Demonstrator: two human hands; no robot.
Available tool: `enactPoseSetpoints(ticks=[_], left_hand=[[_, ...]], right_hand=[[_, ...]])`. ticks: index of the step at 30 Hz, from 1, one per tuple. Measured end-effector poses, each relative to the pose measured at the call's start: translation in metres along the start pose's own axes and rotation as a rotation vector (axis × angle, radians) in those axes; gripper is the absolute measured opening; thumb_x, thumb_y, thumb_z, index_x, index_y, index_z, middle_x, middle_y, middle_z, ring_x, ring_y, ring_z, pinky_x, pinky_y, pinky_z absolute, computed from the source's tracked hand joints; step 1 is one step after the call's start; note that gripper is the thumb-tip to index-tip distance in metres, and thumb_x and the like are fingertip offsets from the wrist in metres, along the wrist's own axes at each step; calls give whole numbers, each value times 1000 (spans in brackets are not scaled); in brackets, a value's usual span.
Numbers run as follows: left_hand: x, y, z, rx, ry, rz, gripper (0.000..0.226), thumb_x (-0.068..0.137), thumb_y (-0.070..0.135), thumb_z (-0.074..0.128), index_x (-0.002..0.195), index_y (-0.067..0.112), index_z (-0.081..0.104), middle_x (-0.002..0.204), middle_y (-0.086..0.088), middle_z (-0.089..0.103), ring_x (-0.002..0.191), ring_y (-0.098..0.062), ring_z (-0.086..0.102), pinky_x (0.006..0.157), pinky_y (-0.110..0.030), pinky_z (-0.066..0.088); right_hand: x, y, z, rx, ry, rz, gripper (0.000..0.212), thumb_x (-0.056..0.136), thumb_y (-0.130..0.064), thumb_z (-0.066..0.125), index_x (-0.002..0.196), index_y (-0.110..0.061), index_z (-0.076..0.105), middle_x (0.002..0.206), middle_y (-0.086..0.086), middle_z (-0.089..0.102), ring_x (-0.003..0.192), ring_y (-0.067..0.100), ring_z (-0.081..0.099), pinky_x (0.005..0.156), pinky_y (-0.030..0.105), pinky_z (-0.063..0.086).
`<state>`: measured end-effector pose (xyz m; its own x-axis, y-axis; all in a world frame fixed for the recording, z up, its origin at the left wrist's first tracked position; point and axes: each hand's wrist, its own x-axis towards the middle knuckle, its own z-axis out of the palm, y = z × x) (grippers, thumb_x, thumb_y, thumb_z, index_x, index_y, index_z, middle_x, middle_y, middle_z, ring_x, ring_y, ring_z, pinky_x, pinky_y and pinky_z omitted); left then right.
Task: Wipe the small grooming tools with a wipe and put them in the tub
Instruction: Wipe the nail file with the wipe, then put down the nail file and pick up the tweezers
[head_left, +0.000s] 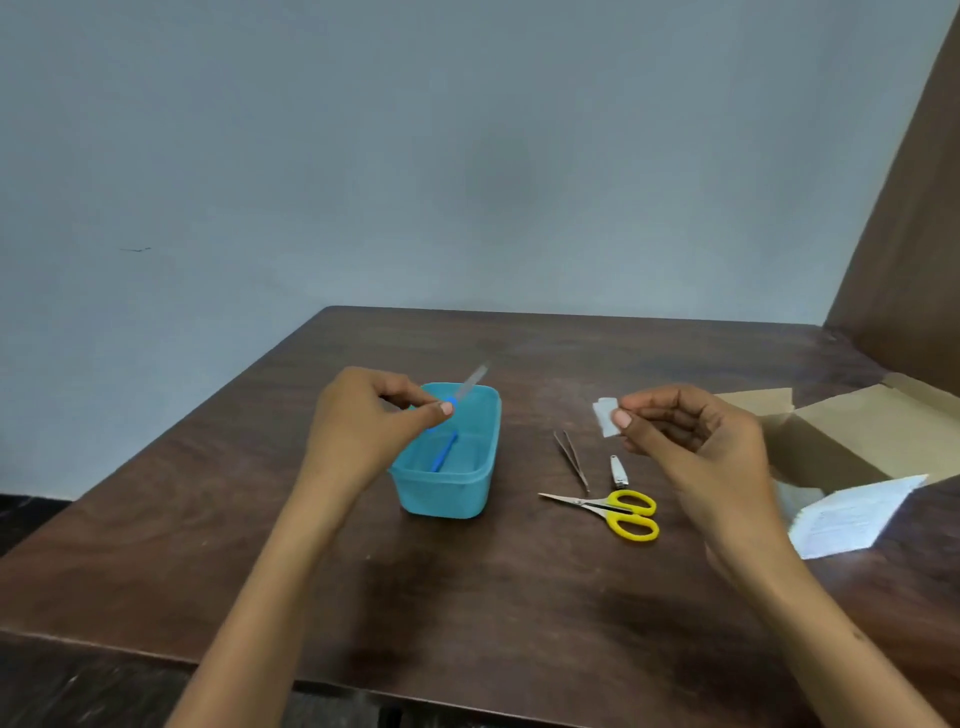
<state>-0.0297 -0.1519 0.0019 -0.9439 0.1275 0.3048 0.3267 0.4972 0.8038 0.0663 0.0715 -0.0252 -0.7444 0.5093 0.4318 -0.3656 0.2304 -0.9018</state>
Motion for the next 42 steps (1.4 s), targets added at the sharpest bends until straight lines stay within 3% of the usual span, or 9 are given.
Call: enactPoseSetpoints(ticks=[4,7,10,16,22,27,33,37,42], left_hand=[[7,-7,4,222,30,-9,16,71,38,78,69,23,75,71,4,71,74,-10,65,66,-31,53],[12,-9,11,345,21,-2,17,72,38,77,71,21,76,74,4,72,77,-16,66,65,-29,51],[13,-12,19,451,13,34,17,71,38,77,72,21,77,74,3,71,84,-22,63,76,-37,52],[13,-8,33,639,57,139,16,76,39,73,82,25,76,89,1,67,86,-17,48,77,-29,37],[11,-4,41,749,-9,163,27,78,49,68,87,26,76,97,-1,63,98,-22,50,85,-31,36],[5,1,44,661,18,231,23,83,45,64,92,25,74,97,-2,60,98,-20,49,84,-29,35],[-15,23,70,297,45,445,10,85,26,66,88,21,74,91,2,59,94,-17,49,78,-32,43],[-24,29,91,155,-109,443,14,86,18,64,94,22,74,96,1,61,94,-13,52,79,-30,45],[-26,27,105,308,-287,430,19,85,12,64,98,22,73,99,2,65,92,-15,59,79,-27,49]], right_hand=[[4,12,4,-46,-11,-3,19,74,-2,75,73,-19,68,68,-10,72,66,5,67,69,16,55],[6,20,7,-78,-16,-3,18,73,-3,75,74,-20,68,70,-10,73,66,4,67,67,13,53],[7,25,6,-75,-14,-6,19,73,-3,76,72,-21,68,68,-11,72,66,3,67,66,11,52],[8,30,5,-63,-32,11,19,73,-2,75,72,-20,68,67,-12,72,64,1,66,64,10,51],[6,31,4,-75,-43,5,19,73,-2,75,73,-20,68,67,-12,72,65,1,67,63,11,50],[6,31,3,-96,-35,5,18,74,-4,76,74,-22,69,71,-10,73,69,4,68,64,12,50],[5,21,-2,-116,31,-2,18,75,-5,75,74,-21,69,75,-1,72,72,14,69,70,24,54],[5,13,-13,-176,89,-45,16,76,-6,75,77,-21,68,77,-1,71,73,12,69,72,27,57],[-1,17,-22,-270,114,-68,12,77,-6,74,80,-16,67,78,-1,71,73,13,69,71,26,57]])
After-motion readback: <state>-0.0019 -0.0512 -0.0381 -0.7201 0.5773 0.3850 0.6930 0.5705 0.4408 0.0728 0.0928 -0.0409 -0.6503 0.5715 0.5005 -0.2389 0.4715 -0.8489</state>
